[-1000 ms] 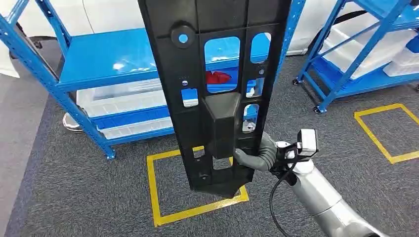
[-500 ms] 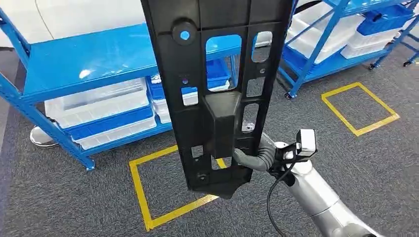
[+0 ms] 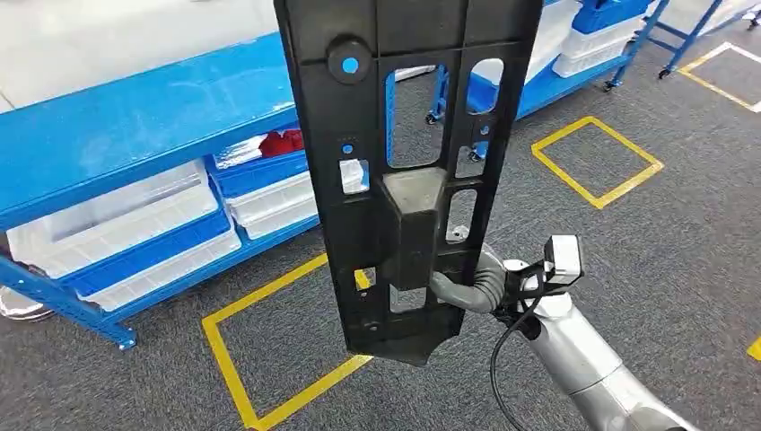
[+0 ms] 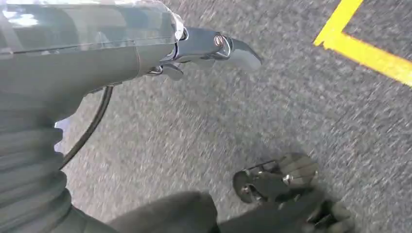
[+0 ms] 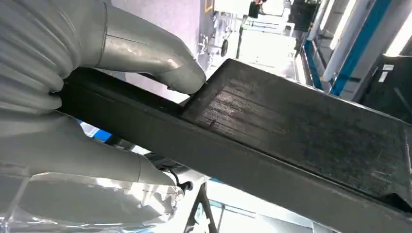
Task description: Take the parts from the cabinet and place them on the table.
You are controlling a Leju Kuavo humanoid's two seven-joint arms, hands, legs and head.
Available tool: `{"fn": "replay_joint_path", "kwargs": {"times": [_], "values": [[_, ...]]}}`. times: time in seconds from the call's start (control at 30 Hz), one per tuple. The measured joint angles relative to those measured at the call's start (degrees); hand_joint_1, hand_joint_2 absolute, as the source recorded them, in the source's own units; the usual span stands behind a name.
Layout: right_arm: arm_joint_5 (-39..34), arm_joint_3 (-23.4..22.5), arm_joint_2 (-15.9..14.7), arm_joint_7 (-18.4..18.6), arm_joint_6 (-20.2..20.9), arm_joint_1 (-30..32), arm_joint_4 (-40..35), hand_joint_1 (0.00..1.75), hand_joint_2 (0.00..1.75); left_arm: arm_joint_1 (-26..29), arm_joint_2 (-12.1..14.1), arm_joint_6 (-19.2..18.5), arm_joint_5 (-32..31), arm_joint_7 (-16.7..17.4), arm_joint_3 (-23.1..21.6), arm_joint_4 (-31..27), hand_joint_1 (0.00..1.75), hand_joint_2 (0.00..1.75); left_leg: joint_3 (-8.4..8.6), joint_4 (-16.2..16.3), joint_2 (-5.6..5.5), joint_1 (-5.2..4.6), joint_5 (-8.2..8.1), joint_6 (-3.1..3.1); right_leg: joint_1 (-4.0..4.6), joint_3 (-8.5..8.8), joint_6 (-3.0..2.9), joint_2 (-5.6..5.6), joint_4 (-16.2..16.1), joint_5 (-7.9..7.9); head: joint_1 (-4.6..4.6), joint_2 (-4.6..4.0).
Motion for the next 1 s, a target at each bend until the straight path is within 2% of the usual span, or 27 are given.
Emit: {"fn": "replay_joint_path", "kwargs": {"times": [0.03, 0.07, 0.1, 0.13, 0.17, 0.2, 0.23, 0.27, 0.3, 0.33, 0.37, 0.4, 0.43, 0.47, 0.5, 0.53, 0.57, 0.67, 0.7, 0.73, 0.77, 0.83, 0.87, 0.9, 0.93, 0.97, 1.0], "values": [[-0.20, 0.05, -0.07, -0.02, 0.18, -0.07, 0.07, 1.75, 1.75, 0.31, 0.07, 0.11, 0.24, -0.07, 0.02, 0.00, 0.00, 1.75, 0.36, -0.78, -3.47, 0.38, -1.24, 0.20, 0.13, -0.46, 0.37, 0.52, 0.37, -0.03, 0.00, 0.00], [-0.35, 0.26, -0.11, 0.02, 0.59, -0.16, 0.15, 1.75, 1.75, 0.61, 0.05, 0.42, 0.68, -0.29, 0.11, 0.00, 0.00, 1.75, 0.29, -0.95, -2.87, 0.40, -0.98, 0.32, -0.06, -0.95, 0.77, 1.46, 0.63, 0.10, 0.00, 0.00], [-0.57, 0.48, -0.11, 0.04, 1.05, -0.14, 0.24, 1.75, 1.75, 1.00, 0.07, 0.64, 1.60, -0.37, 0.31, 0.00, 0.00, 1.75, 0.20, -1.00, -2.22, -0.03, -0.98, 0.64, -0.53, -1.19, 1.30, 1.99, 0.49, 0.28, 0.02, 0.00], [-0.59, 0.74, -0.11, 0.06, 1.44, -0.08, 0.31, 1.75, 1.75, 1.32, 0.09, 0.98, 2.75, -0.55, 0.85, 0.00, 0.00, 1.75, 0.32, -1.04, -1.62, -0.20, -0.87, 1.07, -0.61, -1.24, 1.82, 2.75, 0.23, 0.56, 0.02, 0.00], [-0.57, 0.92, -0.11, 0.11, 1.64, -0.06, 0.33, 1.75, 1.75, 1.57, 0.04, 1.14, 3.63, -0.74, 1.55, 0.00, 0.00, 1.75, 0.73, -1.77, -0.75, 0.08, -0.47, 1.55, -0.49, -1.29, 2.26, 3.45, 0.05, 0.79, 0.00, 0.00], [-0.53, 1.01, -0.11, 0.22, 1.77, 0.06, 0.33, 1.75, 1.75, 1.78, -0.11, 1.14, 3.91, -0.90, 1.88, 0.02, 0.00, 1.75, 1.01, -2.23, 0.07, 0.41, -0.14, 1.89, -0.69, -1.36, 2.24, 2.60, 0.22, 0.62, 0.00, 0.00], [-0.55, 1.25, -0.05, 0.31, 1.79, -0.14, 0.31, 1.75, 1.75, 1.87, -0.11, 1.31, 4.15, -1.20, 2.29, 0.02, 0.00, 1.75, 1.17, -2.56, 0.69, 0.32, 0.04, 2.19, -0.27, -2.41, 2.54, -1.15, 2.48, -1.08, 0.02, 0.00], [-0.55, 1.42, 0.02, 0.33, 1.84, -0.22, 0.31, 1.75, 1.75, 2.06, -0.13, 1.31, 4.15, -1.27, 2.60, 0.02, 0.00, 1.75, 1.14, -2.57, 1.44, 0.25, 0.03, 2.31, -0.48, -4.03, 2.79, -2.35, 5.98, -3.02, 0.02, 0.00], [-0.55, 1.64, 0.15, 0.42, 1.82, -0.01, 0.31, 1.75, 1.75, 2.36, -0.17, 1.31, 4.13, -1.27, 2.89, 0.02, 0.00, 1.75, 1.14, -2.56, 2.20, 0.21, 0.02, 2.30, -0.70, -6.38, 3.05, -3.08, 11.06, -5.26, 0.00, 0.00], [-0.55, 1.73, 0.17, 0.50, 1.82, 0.31, 0.31, 1.75, 1.75, 2.54, -0.17, 1.31, 4.13, -1.25, 3.00, 0.02, 0.00, 1.75, 1.09, -2.56, 2.95, 0.20, -0.04, 2.29, -0.86, -8.34, 3.25, -3.33, 15.15, -6.68, 0.02, 0.00], [-0.55, 1.75, 0.17, 0.59, 1.82, 0.55, 0.31, 1.75, 1.75, 2.61, -0.17, 1.31, 4.06, -1.23, 3.08, 0.02, 0.00, 1.75, 1.03, -2.53, 3.58, 0.21, -0.05, 2.27, -1.05, -9.43, 3.41, -3.43, 17.36, -6.92, 0.02, 0.00], [-0.55, 1.77, 0.17, 0.66, 1.82, 0.78, 0.31, 1.75, 1.75, 2.57, -0.17, 1.31, 4.07, -1.20, 3.19, 0.02, 0.00, 1.75, 1.06, -2.53, 4.28, 0.22, -0.11, 2.18, -1.27, -9.00, 3.56, -3.59, 16.48, -5.71, 0.02, 0.00], [-0.55, 1.77, 0.17, 0.72, 1.79, 0.87, 0.31, 1.75, 1.75, 2.58, -0.17, 1.31, 3.96, -1.18, 3.26, 0.02, 0.00, 1.75, 1.14, -2.51, 4.92, 0.22, -0.21, 2.04, -1.40, -7.07, 3.63, -3.87, 12.98, -3.62, 0.02, 0.00], [-0.55, 1.77, 0.17, 0.72, 1.75, 0.89, 0.16, 1.75, 1.75, 2.57, -0.20, 1.31, 3.72, -1.10, 3.26, 0.02, 0.00, 1.75, 1.25, -2.44, 5.56, 0.23, -0.33, 1.85, -1.43, -4.32, 3.59, -4.62, 7.88, -1.35, 0.02, 0.00], [-0.57, 1.75, 0.17, 0.74, 1.64, 0.89, -0.24, 1.75, 1.75, 2.57, -0.28, 1.31, 3.48, -1.07, 3.26, 0.02, 0.00, 1.75, 1.42, -2.39, 6.18, 0.23, -0.51, 1.59, -1.41, -1.15, 3.45, -6.36, 2.36, 0.60, 0.02, 0.00], [-0.57, 1.75, 0.17, 0.77, 1.55, 0.90, -0.48, 1.75, 1.75, 2.54, -0.28, 1.31, 3.30, -1.05, 3.26, 0.02, 0.00, 1.75, 1.53, -2.37, 6.57, -0.24, -0.72, 1.19, -0.50, -0.03, 2.91, -9.12, -0.14, -0.56, 0.02, 0.00], [-0.59, 1.73, 0.17, 0.81, 1.38, 1.06, -0.79, 1.75, 1.75, 2.49, -0.33, 1.31, 2.97, -1.05, 3.26, 0.02, 0.00, 1.75, 1.51, -2.35, 7.05, -0.32, -0.89, 0.83, -0.51, -0.14, 2.08, -8.23, -0.26, -0.10, 0.00, 0.00], [-0.63, 1.33, 0.17, 0.81, 0.63, 2.38, -1.71, 1.75, 1.75, 2.31, -0.35, 1.07, 2.14, -0.44, 3.21, 0.02, 0.00, 1.75, 2.24, -2.71, 8.70, -0.25, -1.09, -0.34, -0.06, -0.48, 1.03, -6.26, -0.18, -0.23, 0.00, 0.00], [-0.63, 1.05, 0.15, 0.83, 0.53, 3.02, -2.27, 1.75, 1.75, 2.25, -0.41, 0.94, 1.97, -0.35, 3.15, 0.02, 0.00, 1.75, 2.00, -2.30, 8.24, 0.09, -1.55, -0.83, -0.75, -0.23, 0.40, -5.59, -0.65, 0.16, 0.00, 0.00], [-0.70, 0.83, -0.05, 0.76, 0.48, 3.33, -2.67, 1.75, 1.75, 2.21, -0.41, 0.94, 1.75, -0.33, 3.13, 0.02, 0.00, 1.75, 1.68, -1.06, 6.43, 0.11, -2.60, -0.97, -0.53, -0.21, 0.22, -5.26, -0.73, 0.22, 0.02, 0.00], [-0.72, 0.83, -0.35, 0.76, 0.44, 3.48, -3.06, 1.75, 1.75, 2.20, -0.41, 0.92, 1.68, -0.22, 3.13, 0.02, 0.00, 1.75, -0.07, 2.97, 4.82, 0.13, -5.19, -0.94, -0.50, -0.27, -0.35, -4.78, -0.73, 0.24, 0.00, 0.00], [-0.72, 0.81, -0.53, 0.77, 0.26, 4.11, -3.34, 1.75, 1.75, 2.16, -0.41, 0.83, 1.75, -0.29, 3.15, 0.02, 0.00, 1.75, -4.58, 12.71, 3.93, -0.16, -9.60, -0.92, -0.24, -0.26, -0.60, -3.46, -0.72, 0.17, 0.02, 0.00], [-0.63, 0.81, -0.59, 0.79, 0.00, 4.58, -3.37, 1.75, 1.75, 1.93, -0.44, 0.74, 1.66, -0.26, 3.13, 0.02, 0.00, 1.75, -5.93, 15.57, 3.91, -0.25, -10.22, -0.86, -0.07, -0.19, -0.64, -2.83, -0.71, 0.16, 0.02, 0.00], [-0.55, 0.81, -0.59, 0.81, -0.17, 5.09, -3.39, 1.75, 1.75, 1.83, -0.46, 0.74, 1.62, -0.18, 3.10, 0.02, 0.00, 1.75, -6.03, 15.72, 3.90, -0.28, -9.36, -0.65, 0.05, -0.07, -0.66, -2.03, -0.69, 0.16, 0.00, 0.00], [-0.53, 0.79, -0.59, 0.81, -0.26, 5.48, -3.58, 1.75, 1.75, 1.87, -0.46, 0.74, 1.51, -0.11, 3.06, 0.02, 0.00, 1.75, -4.93, 13.28, 3.82, -0.32, -7.40, -0.34, 0.17, 0.04, -0.66, -1.17, -0.66, 0.16, 0.02, 0.00], [-0.53, 0.72, -0.59, 0.81, -0.33, 5.71, -3.78, 1.75, 1.75, 1.91, -0.46, 0.70, 1.44, 0.02, 3.02, 0.02, 0.00, 1.75, -2.99, 8.98, 3.44, -0.46, -4.81, 0.10, 0.29, 0.14, -0.66, -0.31, -0.65, 0.16, 0.02, 0.00], [-0.53, 0.61, -0.59, 0.76, -0.39, 5.86, -4.07, 1.75, 1.75, 1.97, -0.48, 0.70, 1.18, 0.13, 2.97, 0.02, 0.00, 1.75, -0.56, 3.63, 2.34, -0.50, -2.07, 0.71, 0.42, 0.26, -0.65, 0.59, -0.64, 0.16, 0.00, 0.00]]}}
